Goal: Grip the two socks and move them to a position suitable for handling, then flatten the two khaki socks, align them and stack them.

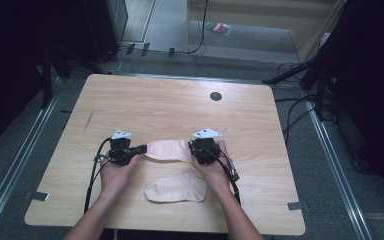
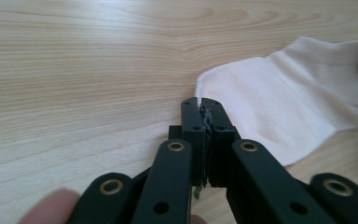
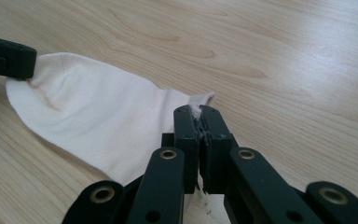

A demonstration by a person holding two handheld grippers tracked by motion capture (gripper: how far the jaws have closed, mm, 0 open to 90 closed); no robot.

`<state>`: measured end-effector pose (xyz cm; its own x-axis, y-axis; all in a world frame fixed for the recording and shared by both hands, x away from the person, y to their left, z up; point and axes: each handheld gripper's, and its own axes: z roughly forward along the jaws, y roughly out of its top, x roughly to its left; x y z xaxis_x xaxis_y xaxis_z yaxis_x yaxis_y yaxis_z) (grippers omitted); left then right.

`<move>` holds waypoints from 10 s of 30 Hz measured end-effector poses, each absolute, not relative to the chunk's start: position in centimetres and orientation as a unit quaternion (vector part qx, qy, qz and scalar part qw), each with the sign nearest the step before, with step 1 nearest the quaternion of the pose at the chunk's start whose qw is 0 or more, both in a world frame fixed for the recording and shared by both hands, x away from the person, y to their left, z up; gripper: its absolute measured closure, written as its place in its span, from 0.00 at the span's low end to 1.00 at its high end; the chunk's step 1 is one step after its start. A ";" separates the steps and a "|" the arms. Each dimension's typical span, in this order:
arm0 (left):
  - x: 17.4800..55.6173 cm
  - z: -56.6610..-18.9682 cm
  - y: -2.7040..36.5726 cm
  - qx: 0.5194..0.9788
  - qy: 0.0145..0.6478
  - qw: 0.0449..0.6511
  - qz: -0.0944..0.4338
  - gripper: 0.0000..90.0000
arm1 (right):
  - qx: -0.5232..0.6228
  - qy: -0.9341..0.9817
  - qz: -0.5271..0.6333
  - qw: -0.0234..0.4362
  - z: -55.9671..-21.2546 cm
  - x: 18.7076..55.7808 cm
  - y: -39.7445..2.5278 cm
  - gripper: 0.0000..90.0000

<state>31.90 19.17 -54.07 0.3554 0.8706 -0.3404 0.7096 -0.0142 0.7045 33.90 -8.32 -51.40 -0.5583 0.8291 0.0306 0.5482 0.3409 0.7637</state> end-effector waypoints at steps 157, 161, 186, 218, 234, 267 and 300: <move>22.2 -55.3 15.1 0.815 0.390 0.402 0.151 0.46 | 0.442 0.797 0.378 0.164 -54.7 23.9 -10.6 0.89; 21.8 -55.2 15.0 0.825 0.368 0.401 0.155 0.39 | 0.453 0.793 0.376 0.155 -54.5 24.0 -10.7 0.87; 21.5 -54.9 18.2 0.800 0.401 0.432 0.112 0.59 | 0.432 0.800 0.406 0.094 -54.5 27.0 -6.4 0.98; 22.0 -53.0 27.2 0.688 0.503 0.493 0.176 0.00 | 0.473 0.743 0.424 0.211 -51.1 25.4 -16.6 0.00; 21.3 -53.8 32.0 0.668 0.536 0.473 0.207 0.00 | 0.509 0.723 0.400 0.240 -51.9 24.8 -22.0 0.00; 19.7 -54.5 39.1 0.635 0.578 0.440 0.260 0.00 | 0.573 0.685 0.364 0.264 -54.0 22.7 -31.9 0.00; 20.3 -55.3 38.8 0.648 0.565 0.450 0.242 0.00 | 0.580 0.676 0.369 0.265 -54.9 21.8 -33.4 0.00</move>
<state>20.34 38.80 -55.27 0.2438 0.9499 -0.1955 0.5152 0.0439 0.8559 21.82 -33.37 -54.88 -0.1880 0.9797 0.0703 0.5887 0.0551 0.8065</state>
